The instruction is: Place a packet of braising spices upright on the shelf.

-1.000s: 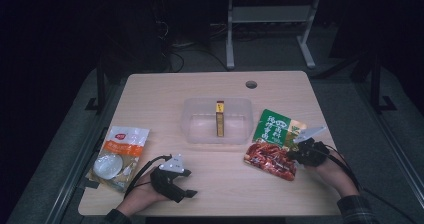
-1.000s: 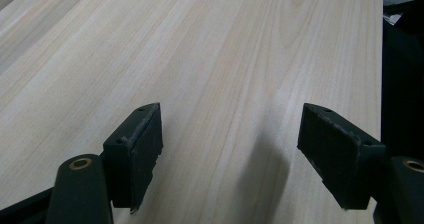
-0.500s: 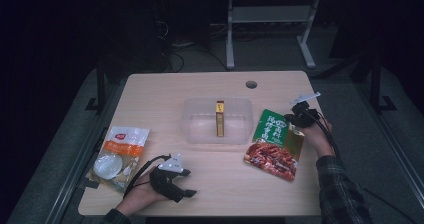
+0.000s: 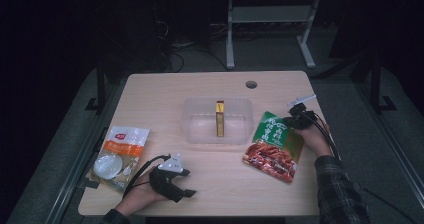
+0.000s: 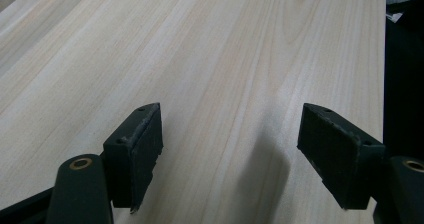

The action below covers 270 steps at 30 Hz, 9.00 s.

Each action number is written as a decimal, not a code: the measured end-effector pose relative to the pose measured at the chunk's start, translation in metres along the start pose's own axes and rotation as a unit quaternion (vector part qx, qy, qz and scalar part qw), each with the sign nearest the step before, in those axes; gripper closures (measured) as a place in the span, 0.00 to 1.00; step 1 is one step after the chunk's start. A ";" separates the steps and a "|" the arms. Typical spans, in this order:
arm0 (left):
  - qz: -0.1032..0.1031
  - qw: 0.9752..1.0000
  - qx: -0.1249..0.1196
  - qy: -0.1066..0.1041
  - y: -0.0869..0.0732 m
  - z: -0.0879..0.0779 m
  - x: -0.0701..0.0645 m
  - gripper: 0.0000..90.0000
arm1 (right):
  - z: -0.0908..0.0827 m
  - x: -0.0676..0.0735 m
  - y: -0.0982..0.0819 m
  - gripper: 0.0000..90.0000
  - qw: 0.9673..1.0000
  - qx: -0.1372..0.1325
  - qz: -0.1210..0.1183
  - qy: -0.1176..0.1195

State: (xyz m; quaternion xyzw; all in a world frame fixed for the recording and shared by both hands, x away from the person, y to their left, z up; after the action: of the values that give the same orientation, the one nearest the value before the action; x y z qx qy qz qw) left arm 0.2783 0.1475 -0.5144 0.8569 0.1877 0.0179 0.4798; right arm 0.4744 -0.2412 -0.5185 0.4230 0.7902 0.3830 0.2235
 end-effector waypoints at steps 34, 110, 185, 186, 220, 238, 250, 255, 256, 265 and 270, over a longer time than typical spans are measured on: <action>0.006 1.000 -0.011 0.015 0.005 -0.003 0.001 0.28 | -0.085 0.089 -0.055 1.00 0.992 0.052 -0.035 0.111; 0.002 0.999 -0.026 0.036 0.017 0.030 0.020 0.17 | -0.078 0.204 -0.020 0.42 0.973 -0.041 -0.070 0.215; -0.040 0.968 -0.220 0.114 0.076 -0.067 0.034 1.00 | -0.088 0.226 0.000 0.33 0.950 -0.131 -0.018 0.282; -0.041 0.966 -0.225 0.117 0.077 -0.069 0.034 1.00 | -0.087 0.230 0.003 0.34 0.949 -0.137 -0.020 0.282; -0.052 0.954 -0.273 0.112 0.083 -0.074 0.030 1.00 | -0.062 0.266 0.065 0.95 0.905 -0.237 0.068 0.347; -0.028 0.969 -0.209 0.132 0.064 -0.059 0.031 0.94 | -0.074 0.259 0.069 0.99 0.908 -0.202 0.023 0.365; -0.035 0.974 -0.182 0.127 0.050 -0.065 0.038 0.59 | -0.085 0.262 0.073 1.00 0.905 -0.197 0.005 0.378; -0.032 0.979 -0.158 0.125 0.042 -0.062 0.035 0.42 | -0.092 0.262 0.078 1.00 0.906 -0.196 0.007 0.374; -0.031 0.980 -0.154 0.126 0.040 -0.062 0.034 0.38 | -0.093 0.261 0.080 1.00 0.906 -0.200 0.006 0.374; -0.018 0.985 -0.110 0.129 0.021 -0.052 0.016 0.21 | -0.103 0.250 0.096 1.00 0.908 -0.216 0.006 0.359; -0.018 0.989 -0.090 0.117 0.017 -0.037 0.015 0.18 | -0.106 0.241 0.115 0.99 0.912 -0.229 0.008 0.340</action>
State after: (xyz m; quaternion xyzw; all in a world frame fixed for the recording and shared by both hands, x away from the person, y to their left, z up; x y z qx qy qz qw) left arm 0.2893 0.1748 -0.4825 0.7985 0.2556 0.1258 0.5303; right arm 0.3289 -0.0433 -0.3700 0.2109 0.7054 0.6761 0.0292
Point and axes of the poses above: each handheld gripper's, and its own axes: z roughly forward along the jaws, y roughly out of its top, x roughly to its left, the point moved 7 cm from there along z, roughly forward along the jaws, and after that the axes turned 15 degrees about -x, right-handed, at the moved point
